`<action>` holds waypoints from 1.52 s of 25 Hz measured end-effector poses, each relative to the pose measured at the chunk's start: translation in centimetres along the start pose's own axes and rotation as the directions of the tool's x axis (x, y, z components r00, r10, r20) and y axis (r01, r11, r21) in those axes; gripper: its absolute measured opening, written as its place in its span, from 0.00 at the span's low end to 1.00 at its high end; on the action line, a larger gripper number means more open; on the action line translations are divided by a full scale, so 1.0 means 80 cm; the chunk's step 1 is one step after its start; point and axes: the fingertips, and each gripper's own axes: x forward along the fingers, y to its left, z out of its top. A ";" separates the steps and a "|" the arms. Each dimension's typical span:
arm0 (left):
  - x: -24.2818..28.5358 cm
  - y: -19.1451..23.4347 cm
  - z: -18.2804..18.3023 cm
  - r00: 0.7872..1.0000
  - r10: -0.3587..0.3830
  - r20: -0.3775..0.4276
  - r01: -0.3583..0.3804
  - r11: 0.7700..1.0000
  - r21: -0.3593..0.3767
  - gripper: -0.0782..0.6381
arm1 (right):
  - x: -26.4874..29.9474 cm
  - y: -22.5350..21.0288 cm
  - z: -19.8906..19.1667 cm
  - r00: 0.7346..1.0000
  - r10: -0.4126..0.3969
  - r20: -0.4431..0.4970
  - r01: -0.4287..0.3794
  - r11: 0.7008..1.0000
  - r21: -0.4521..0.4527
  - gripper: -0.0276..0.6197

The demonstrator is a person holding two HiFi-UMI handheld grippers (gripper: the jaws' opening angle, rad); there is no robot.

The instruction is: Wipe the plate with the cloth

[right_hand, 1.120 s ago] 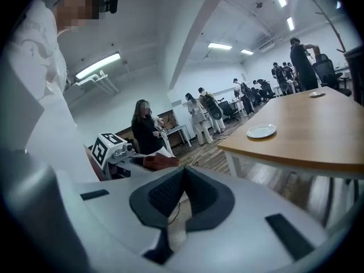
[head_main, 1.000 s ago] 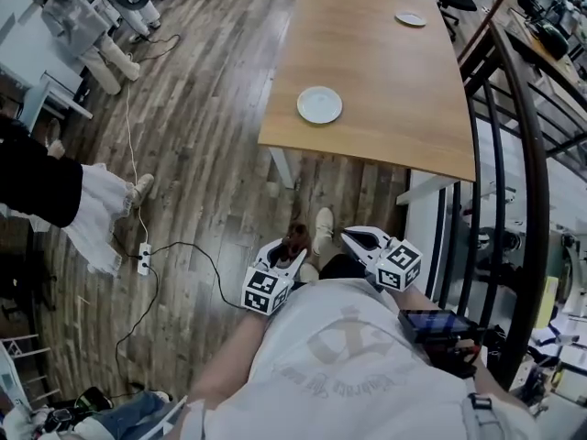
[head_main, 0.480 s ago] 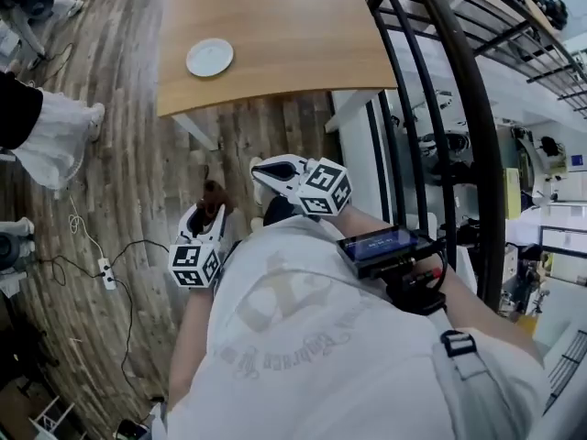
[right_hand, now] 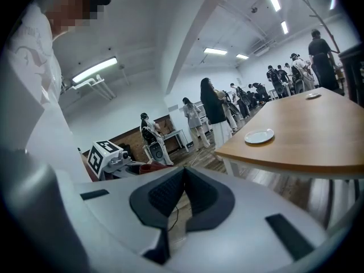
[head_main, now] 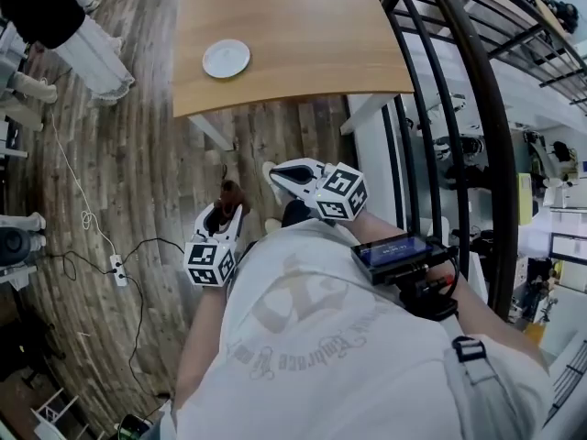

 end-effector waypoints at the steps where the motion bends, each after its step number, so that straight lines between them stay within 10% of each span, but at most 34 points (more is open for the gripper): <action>1: 0.001 0.001 0.000 1.000 0.001 -0.002 -0.001 1.000 0.000 0.34 | 0.000 -0.001 -0.001 1.000 0.000 -0.001 0.000 1.000 0.002 0.06; 38: 0.117 0.093 0.092 0.993 -0.027 -0.114 0.033 0.998 0.047 0.35 | 0.079 -0.155 0.055 0.999 -0.027 -0.030 0.030 0.994 0.104 0.06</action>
